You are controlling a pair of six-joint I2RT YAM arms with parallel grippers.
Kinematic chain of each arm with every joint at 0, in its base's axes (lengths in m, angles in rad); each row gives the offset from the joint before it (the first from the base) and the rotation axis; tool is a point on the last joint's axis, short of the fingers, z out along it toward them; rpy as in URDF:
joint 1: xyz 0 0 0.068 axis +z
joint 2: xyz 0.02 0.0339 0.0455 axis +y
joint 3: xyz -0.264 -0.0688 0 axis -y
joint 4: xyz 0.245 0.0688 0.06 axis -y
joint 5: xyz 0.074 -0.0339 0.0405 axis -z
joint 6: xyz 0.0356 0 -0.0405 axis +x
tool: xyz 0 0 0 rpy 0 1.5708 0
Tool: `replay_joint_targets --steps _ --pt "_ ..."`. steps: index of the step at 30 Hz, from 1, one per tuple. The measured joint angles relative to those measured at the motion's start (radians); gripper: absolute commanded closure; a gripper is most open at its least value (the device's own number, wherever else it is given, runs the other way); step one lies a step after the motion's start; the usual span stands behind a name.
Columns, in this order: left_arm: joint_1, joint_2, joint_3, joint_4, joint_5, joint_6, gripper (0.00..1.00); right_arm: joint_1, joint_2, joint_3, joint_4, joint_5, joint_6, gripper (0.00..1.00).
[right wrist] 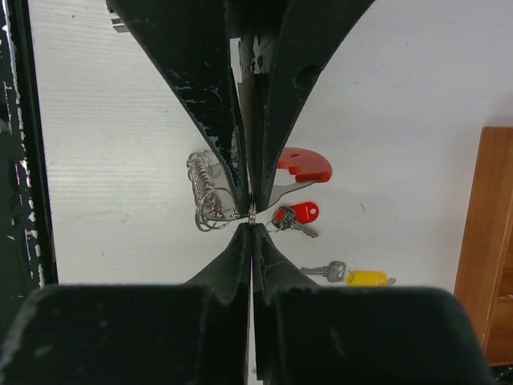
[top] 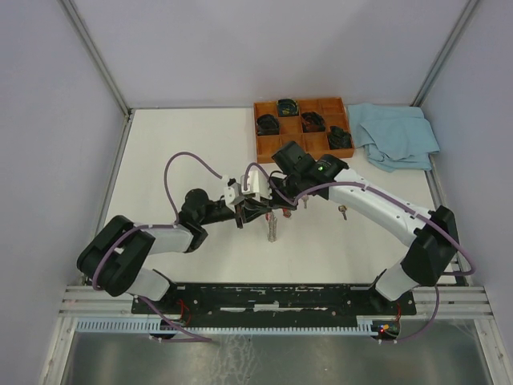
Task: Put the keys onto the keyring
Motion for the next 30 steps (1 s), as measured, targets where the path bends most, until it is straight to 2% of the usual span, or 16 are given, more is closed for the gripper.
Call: replay_joint_targets --steps 2,9,15,21,30 --pt "0.000 0.002 0.000 0.000 0.000 0.000 0.97 0.000 0.002 0.001 -0.002 0.000 0.005 0.96" --pt "0.000 0.002 -0.021 0.046 -0.006 0.000 0.97 0.000 -0.007 -0.009 0.018 0.001 0.023 0.79" --pt "0.000 0.027 -0.065 0.181 -0.010 -0.014 0.97 -0.028 -0.122 -0.168 0.134 -0.056 0.047 0.66" --pt "-0.001 0.064 -0.076 0.304 -0.009 -0.070 0.97 -0.109 -0.215 -0.294 0.295 -0.152 0.090 0.65" --pt "-0.002 0.074 -0.076 0.342 -0.008 -0.091 0.97 -0.140 -0.235 -0.383 0.458 -0.256 0.108 0.67"
